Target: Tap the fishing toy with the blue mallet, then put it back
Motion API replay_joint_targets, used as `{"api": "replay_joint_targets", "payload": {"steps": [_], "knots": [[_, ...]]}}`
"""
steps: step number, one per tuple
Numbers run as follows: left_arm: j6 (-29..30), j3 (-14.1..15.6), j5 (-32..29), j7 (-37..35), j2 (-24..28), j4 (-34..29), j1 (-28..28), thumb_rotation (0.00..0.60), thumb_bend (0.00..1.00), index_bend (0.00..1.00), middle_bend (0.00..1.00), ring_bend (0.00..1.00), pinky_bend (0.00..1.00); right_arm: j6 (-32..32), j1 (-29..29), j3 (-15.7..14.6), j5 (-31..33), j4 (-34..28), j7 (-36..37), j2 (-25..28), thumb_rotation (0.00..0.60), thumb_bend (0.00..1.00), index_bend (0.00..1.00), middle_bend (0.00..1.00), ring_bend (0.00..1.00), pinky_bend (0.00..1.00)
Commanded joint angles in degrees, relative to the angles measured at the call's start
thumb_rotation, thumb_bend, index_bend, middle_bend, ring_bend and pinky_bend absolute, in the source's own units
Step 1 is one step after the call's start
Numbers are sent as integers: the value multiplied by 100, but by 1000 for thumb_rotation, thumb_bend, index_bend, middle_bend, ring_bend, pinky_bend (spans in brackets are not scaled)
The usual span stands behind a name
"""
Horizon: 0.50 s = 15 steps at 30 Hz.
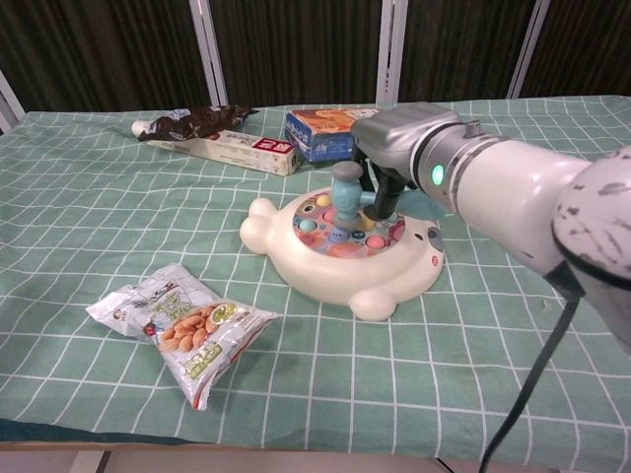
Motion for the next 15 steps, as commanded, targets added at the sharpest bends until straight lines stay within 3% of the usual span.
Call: {"api": "replay_joint_targets", "payload": {"steps": [1, 15], "knots": [[13, 2, 10, -5, -1, 7, 5, 600, 388, 0, 0, 0, 109, -19, -2, 2, -2, 50, -41, -57, 600, 774, 1000, 782, 765, 741], [39, 2, 31, -29, -2, 24, 12, 600, 388, 0, 0, 0, 109, -27, -44, 18, 67, 129, -266, -129, 600, 775, 1000, 781, 765, 741]]}}
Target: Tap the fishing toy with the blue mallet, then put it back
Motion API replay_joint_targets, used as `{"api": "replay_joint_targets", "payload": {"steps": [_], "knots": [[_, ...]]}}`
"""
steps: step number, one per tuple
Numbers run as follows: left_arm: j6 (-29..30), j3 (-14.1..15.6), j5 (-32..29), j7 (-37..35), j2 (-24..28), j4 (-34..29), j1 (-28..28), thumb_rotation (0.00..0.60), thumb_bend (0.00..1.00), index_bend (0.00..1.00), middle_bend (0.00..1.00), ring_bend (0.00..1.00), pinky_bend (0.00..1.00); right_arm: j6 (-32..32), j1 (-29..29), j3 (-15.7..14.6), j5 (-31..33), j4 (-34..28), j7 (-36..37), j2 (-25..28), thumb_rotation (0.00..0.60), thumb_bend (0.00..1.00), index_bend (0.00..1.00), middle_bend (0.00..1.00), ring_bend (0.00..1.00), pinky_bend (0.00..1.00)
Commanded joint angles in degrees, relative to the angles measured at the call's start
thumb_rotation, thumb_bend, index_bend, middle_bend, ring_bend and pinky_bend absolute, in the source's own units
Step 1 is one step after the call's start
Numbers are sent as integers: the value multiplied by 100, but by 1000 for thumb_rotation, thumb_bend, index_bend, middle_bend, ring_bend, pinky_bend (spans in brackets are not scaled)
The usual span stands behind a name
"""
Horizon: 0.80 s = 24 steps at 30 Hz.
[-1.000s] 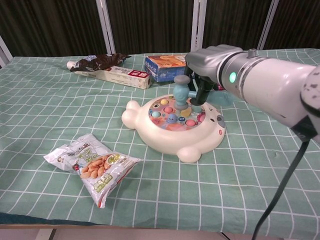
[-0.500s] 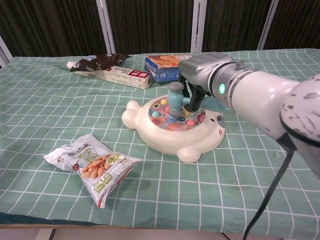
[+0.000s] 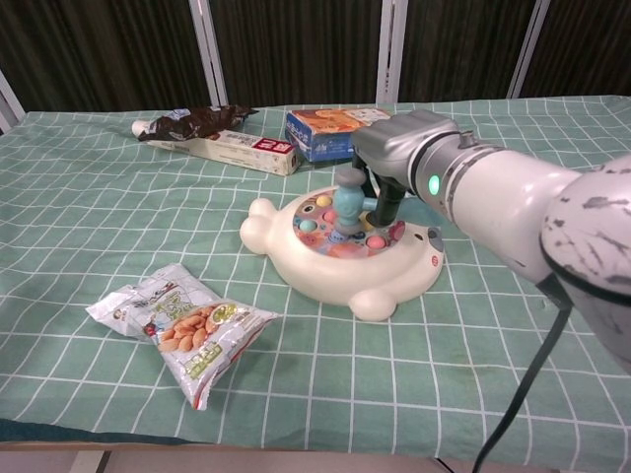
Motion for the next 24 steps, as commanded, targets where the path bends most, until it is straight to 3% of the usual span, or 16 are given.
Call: {"api": "replay_joint_targets", "payload": {"steps": [1, 24], "knots": [[3, 0, 2, 6, -1, -1, 1, 600, 389, 0, 0, 0, 109, -12, -6, 0, 45, 2, -69, -13, 600, 775, 1000, 781, 765, 741], [3, -10, 0, 15, 0, -4, 2, 600, 388, 0, 0, 0, 109, 147, -165, 117, -89, -21, -137, 108, 600, 774, 1000, 781, 764, 740]]}}
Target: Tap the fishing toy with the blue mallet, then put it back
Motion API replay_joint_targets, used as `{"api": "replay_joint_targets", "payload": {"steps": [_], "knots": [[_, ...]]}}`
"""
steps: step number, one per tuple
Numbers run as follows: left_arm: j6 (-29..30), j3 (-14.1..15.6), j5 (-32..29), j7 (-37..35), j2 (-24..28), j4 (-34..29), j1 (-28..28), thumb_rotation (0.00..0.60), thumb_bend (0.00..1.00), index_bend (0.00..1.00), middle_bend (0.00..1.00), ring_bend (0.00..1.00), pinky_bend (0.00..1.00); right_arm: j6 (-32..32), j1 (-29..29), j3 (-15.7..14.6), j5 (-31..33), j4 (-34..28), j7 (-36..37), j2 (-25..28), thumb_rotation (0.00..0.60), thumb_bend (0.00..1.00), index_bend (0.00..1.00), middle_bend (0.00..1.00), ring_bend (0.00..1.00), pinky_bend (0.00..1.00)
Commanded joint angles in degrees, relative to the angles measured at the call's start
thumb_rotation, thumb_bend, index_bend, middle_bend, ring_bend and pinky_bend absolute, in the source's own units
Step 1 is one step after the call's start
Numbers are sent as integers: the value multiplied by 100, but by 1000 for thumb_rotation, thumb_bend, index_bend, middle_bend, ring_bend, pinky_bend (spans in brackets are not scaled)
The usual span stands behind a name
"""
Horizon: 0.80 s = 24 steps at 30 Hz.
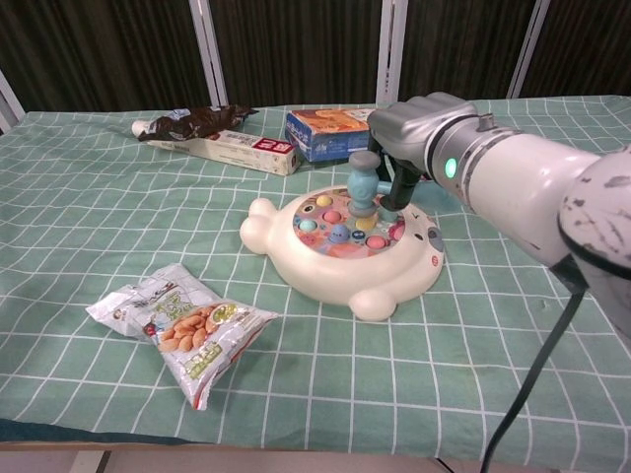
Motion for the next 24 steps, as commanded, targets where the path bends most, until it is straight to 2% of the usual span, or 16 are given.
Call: {"api": "replay_joint_targets", "payload": {"steps": [1, 12, 24], "knots": [[10, -1, 0, -8, 2, 3, 4, 600, 388, 0, 0, 0, 109, 11, 8, -16, 46, 60, -96, -27, 600, 775, 1000, 781, 764, 740], [12, -5, -1, -28, 5, 8, 3, 600, 388, 0, 0, 0, 109, 2, 8, -31, 111, 238, -313, -116, 600, 775, 1000, 782, 762, 740], [4, -7, -5, -13, -1, 7, 2, 600, 387, 0, 0, 0, 109, 16, -40, 30, 128, 163, -381, -39, 600, 775, 1000, 782, 762, 740]]}}
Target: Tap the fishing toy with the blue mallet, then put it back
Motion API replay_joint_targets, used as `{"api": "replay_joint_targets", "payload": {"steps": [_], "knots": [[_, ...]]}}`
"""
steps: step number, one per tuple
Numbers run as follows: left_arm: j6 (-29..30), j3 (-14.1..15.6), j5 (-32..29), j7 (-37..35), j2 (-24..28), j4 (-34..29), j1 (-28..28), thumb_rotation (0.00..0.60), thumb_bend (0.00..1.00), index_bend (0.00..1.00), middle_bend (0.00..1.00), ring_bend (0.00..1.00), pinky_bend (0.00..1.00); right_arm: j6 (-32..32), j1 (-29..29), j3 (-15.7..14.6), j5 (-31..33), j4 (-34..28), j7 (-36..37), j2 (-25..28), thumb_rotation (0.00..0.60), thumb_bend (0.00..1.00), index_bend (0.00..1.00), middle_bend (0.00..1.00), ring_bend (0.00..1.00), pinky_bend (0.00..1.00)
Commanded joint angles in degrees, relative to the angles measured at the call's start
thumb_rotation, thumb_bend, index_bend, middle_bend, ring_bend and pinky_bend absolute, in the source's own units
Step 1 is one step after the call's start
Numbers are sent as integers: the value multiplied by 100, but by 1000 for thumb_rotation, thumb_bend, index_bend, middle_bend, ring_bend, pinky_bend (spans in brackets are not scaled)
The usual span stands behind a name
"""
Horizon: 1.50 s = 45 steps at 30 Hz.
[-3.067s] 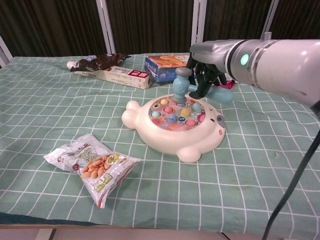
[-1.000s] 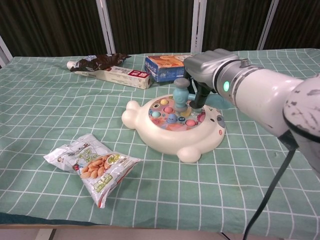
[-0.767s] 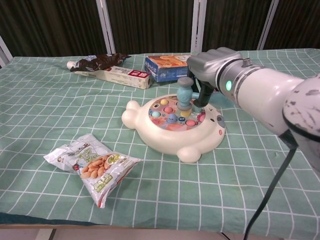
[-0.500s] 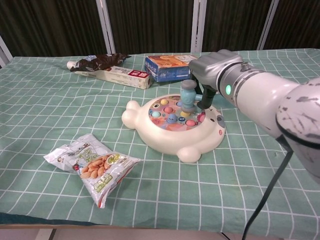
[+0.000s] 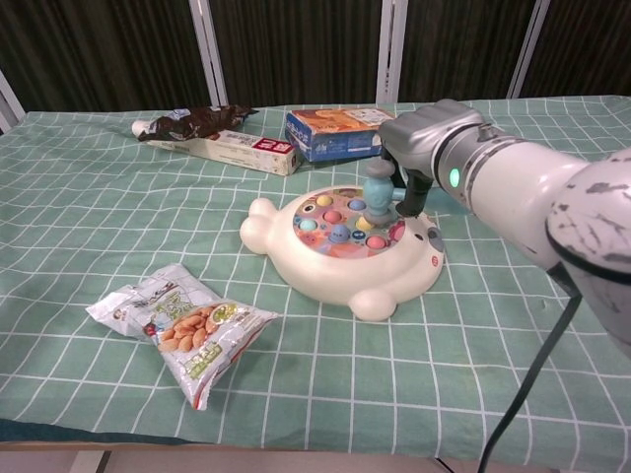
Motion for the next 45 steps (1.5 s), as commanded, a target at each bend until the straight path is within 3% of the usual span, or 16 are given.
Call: {"api": "replay_joint_targets", "payload": {"steps": [1, 12, 38, 45], "knots": [[12, -3, 0, -4, 1, 0, 4, 600, 388, 0, 0, 0, 109, 13, -28, 36, -100, -36, 100, 39, 600, 775, 1000, 782, 762, 740], [-24, -5, -8, 26, -2, -13, -10, 600, 388, 0, 0, 0, 109, 147, -190, 120, -218, -162, 249, 335, 600, 775, 1000, 781, 761, 740], [-14, -4, -10, -1, 1, -17, -8, 600, 389, 0, 0, 0, 109, -94, -113, 17, -135, 435, 12, -57, 600, 775, 1000, 781, 760, 740], [58, -8, -10, -101, 25, 21, 16, 600, 389, 0, 0, 0, 109, -40, -207, 101, -280, 191, 191, 90, 600, 775, 1000, 782, 760, 740]]}}
